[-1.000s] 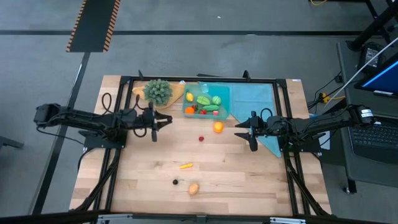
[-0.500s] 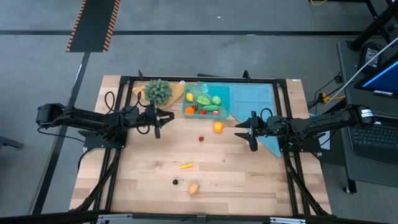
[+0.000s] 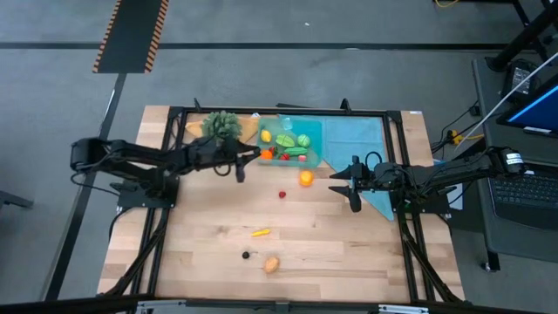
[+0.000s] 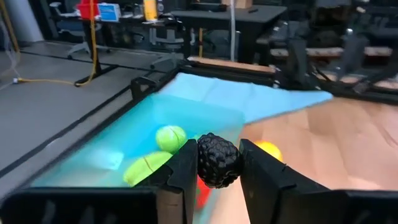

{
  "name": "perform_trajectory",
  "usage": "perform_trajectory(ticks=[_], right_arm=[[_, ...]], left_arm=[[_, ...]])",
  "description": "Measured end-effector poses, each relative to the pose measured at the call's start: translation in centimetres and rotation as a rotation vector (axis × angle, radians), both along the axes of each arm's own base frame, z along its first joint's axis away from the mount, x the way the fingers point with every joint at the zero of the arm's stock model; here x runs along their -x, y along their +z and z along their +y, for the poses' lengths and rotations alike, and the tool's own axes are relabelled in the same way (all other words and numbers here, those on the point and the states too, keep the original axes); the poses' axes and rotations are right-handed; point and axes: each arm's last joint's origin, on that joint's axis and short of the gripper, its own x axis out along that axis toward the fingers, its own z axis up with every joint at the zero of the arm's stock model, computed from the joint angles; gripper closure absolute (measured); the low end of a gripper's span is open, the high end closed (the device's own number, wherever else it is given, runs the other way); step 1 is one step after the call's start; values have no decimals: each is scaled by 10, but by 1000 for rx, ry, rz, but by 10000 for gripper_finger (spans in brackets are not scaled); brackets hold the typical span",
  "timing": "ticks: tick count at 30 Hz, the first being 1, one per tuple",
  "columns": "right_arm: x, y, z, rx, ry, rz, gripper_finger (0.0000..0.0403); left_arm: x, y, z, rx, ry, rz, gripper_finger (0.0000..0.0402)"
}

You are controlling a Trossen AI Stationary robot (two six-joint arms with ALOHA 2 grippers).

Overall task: Pick and placing Produce into tupperware
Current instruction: Put the blackberry into the blue bin

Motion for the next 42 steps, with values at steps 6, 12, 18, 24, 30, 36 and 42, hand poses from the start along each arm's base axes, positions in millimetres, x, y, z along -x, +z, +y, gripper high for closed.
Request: perform_trajectory(ticks=[6, 12, 18, 24, 30, 36, 42], right_arm=[[0, 0, 0, 0, 0, 0, 201], [0, 0, 0, 0, 0, 0, 201], [0, 0, 0, 0, 0, 0, 201], [0, 0, 0, 0, 0, 1, 201], [0, 0, 0, 0, 0, 2, 201], [0, 0, 0, -3, -1, 3, 201], [0, -1, 0, -3, -1, 7, 201]], left_arm=[[-24, 9, 16, -18, -8, 2, 306], [-43, 9, 29, -27, -6, 24, 311], [-57, 5, 39, -15, -5, 49, 306], [-64, 6, 43, 11, -19, 150, 311], [-69, 16, 50, 43, -32, 330, 306], [-74, 30, 52, 26, -64, 445, 313], [-74, 49, 52, 46, -93, 585, 307]])
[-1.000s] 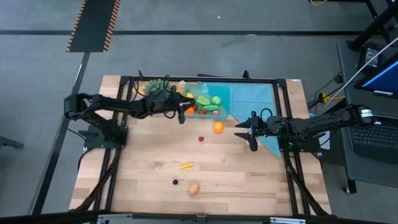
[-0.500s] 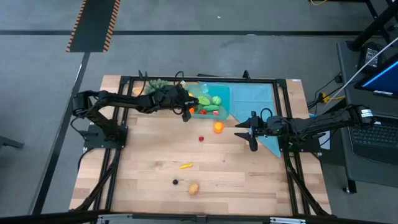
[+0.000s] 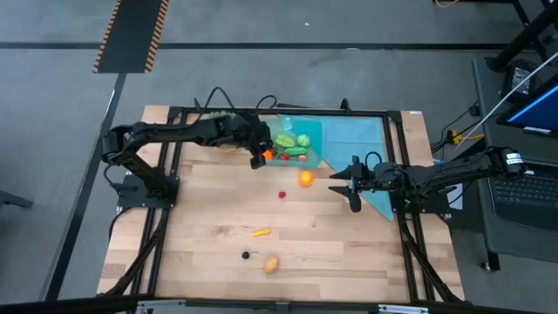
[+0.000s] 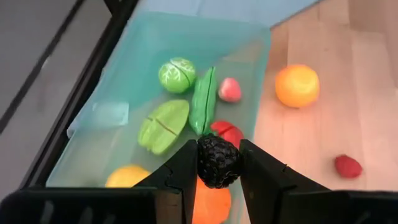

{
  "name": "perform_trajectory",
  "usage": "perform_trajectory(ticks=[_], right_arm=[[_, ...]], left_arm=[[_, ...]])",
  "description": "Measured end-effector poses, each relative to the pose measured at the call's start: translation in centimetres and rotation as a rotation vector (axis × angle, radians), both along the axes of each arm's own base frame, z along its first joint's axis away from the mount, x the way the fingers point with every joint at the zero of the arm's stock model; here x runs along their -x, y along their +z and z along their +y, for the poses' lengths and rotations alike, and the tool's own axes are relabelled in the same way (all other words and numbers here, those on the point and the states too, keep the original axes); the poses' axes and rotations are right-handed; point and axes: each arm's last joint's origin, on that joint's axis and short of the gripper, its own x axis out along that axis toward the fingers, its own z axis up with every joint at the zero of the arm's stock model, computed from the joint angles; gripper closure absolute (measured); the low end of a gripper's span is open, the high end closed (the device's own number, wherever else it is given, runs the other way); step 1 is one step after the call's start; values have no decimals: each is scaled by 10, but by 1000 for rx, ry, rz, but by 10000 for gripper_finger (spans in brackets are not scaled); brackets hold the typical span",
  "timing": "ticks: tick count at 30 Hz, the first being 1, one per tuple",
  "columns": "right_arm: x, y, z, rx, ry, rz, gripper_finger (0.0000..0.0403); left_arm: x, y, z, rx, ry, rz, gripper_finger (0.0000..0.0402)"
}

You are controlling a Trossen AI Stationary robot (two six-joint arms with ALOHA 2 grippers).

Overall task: Pick and placing Produce into tupperware
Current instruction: Put the blackberry into the blue bin

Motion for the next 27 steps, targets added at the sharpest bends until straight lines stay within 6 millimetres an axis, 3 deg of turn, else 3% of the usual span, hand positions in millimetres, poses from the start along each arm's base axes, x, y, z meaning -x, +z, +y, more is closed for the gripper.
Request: perform_trajectory(ticks=[8, 19, 27], right_arm=[[0, 0, 0, -3, -1, 0, 201], [0, 0, 0, -3, 0, 1, 201], [0, 0, 0, -2, 0, 1, 201]], left_arm=[[2, 11, 2, 12, -14, 60, 312], [8, 8, 10, 57, -3, 82, 313], [-2, -3, 16, 102, -26, 100, 311]])
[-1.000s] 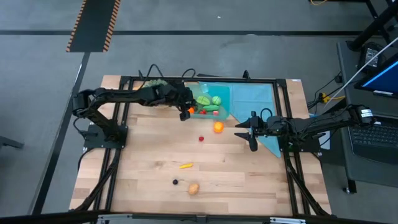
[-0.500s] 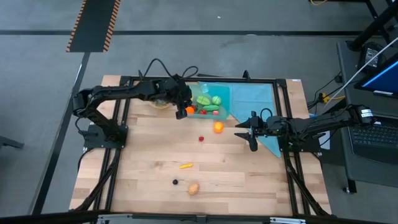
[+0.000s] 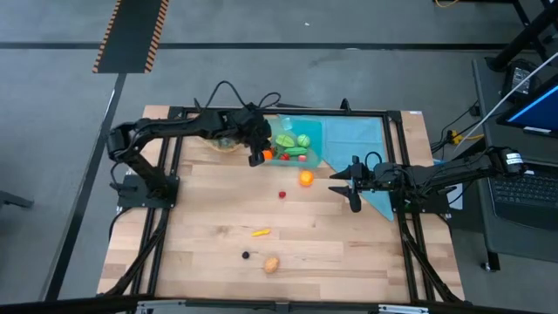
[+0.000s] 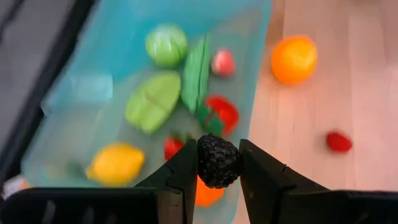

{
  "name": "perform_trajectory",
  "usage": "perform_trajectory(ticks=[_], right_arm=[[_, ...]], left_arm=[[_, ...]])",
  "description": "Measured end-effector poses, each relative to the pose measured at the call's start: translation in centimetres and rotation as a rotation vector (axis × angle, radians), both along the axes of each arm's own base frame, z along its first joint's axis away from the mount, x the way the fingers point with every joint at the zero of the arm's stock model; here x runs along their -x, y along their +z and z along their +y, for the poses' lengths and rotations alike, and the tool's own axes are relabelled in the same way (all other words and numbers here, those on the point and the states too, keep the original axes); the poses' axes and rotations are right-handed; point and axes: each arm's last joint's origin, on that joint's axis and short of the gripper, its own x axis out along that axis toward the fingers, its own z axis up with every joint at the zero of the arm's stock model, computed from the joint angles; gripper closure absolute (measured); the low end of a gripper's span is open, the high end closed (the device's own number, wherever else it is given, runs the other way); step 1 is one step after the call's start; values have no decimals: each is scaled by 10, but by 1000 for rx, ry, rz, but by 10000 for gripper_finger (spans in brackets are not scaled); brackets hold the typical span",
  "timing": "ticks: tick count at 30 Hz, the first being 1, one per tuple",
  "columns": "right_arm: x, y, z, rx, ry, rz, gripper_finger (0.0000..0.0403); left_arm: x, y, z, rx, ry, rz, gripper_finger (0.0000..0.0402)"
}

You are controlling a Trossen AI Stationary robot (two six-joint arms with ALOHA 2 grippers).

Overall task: Pick and placing Produce into tupperware
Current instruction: Put the blackberry into the blue bin

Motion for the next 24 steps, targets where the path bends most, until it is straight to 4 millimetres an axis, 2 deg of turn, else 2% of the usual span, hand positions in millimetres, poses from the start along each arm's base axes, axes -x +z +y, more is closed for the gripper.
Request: perform_trajectory(ticks=[7, 14, 20, 24], right_arm=[[0, -1, 0, -1, 0, 7, 201], [0, -2, 0, 1, 0, 20, 201], [-1, -4, 0, 3, 1, 33, 201], [-1, -5, 0, 3, 1, 39, 201]], left_arm=[[-27, -11, 16, 25, -12, 83, 308], [-46, -27, 32, 48, -9, 155, 308], [-53, -38, 36, 45, -27, 176, 311], [-51, -38, 40, 43, -15, 173, 309]])
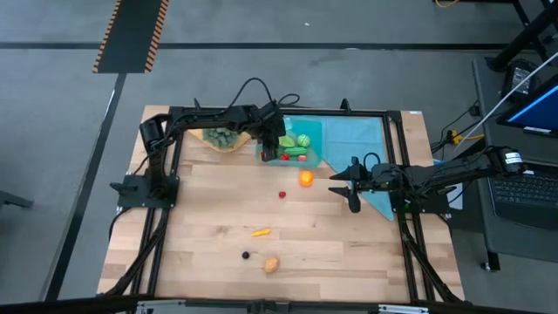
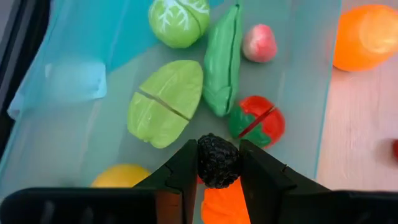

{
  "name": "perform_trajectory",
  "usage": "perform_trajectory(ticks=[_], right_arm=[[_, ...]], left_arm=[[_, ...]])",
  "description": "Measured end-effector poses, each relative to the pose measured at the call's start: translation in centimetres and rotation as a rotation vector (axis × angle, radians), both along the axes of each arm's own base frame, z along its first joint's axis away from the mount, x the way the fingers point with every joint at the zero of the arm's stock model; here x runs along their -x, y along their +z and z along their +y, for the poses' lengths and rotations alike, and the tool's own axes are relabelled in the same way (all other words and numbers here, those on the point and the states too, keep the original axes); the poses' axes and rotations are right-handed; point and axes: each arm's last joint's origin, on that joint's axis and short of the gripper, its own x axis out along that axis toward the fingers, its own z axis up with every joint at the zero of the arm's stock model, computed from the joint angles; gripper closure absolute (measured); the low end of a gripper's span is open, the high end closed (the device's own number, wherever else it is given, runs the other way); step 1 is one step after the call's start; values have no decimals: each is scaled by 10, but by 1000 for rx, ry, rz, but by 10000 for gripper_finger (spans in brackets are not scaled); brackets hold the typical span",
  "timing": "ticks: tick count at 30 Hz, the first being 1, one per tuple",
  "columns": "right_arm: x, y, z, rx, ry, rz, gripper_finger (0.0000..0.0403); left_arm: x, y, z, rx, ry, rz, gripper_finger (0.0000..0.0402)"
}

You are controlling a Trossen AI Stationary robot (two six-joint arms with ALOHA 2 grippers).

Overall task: Pick and placing Produce into tupperware
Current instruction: Put the blackberry into the blue bin

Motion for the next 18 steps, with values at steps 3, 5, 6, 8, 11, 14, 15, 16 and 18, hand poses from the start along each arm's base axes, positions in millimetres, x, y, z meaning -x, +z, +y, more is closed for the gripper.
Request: perform_trajectory(ticks=[3, 5, 6, 8, 11, 14, 15, 16, 18], right_arm=[[0, -1, 0, 0, 0, 5, 201], [0, -1, 0, 0, 0, 7, 201], [0, -1, 0, 1, -1, 8, 201], [0, -1, 0, 0, 0, 8, 201], [0, -2, 0, 0, 0, 12, 201], [-1, -3, 0, 1, -1, 23, 201], [-1, -3, 0, 1, -1, 24, 201], [-2, -4, 0, 1, -1, 24, 201], [-2, -5, 0, 2, -1, 34, 201]], left_arm=[[0, 0, 0, -1, 3, 3, 306], [-1, -3, 1, -6, 5, 6, 306], [-3, -6, 2, -9, 6, 4, 308], [-3, -13, 2, 0, 8, 36, 310], [-4, -20, 5, -10, 17, 49, 308], [-6, -24, 8, -15, 20, 48, 305], [-4, -25, 8, -12, 23, 62, 306], [-5, -25, 9, -19, 26, 56, 307], [-4, -24, 11, -29, 33, 52, 310]])
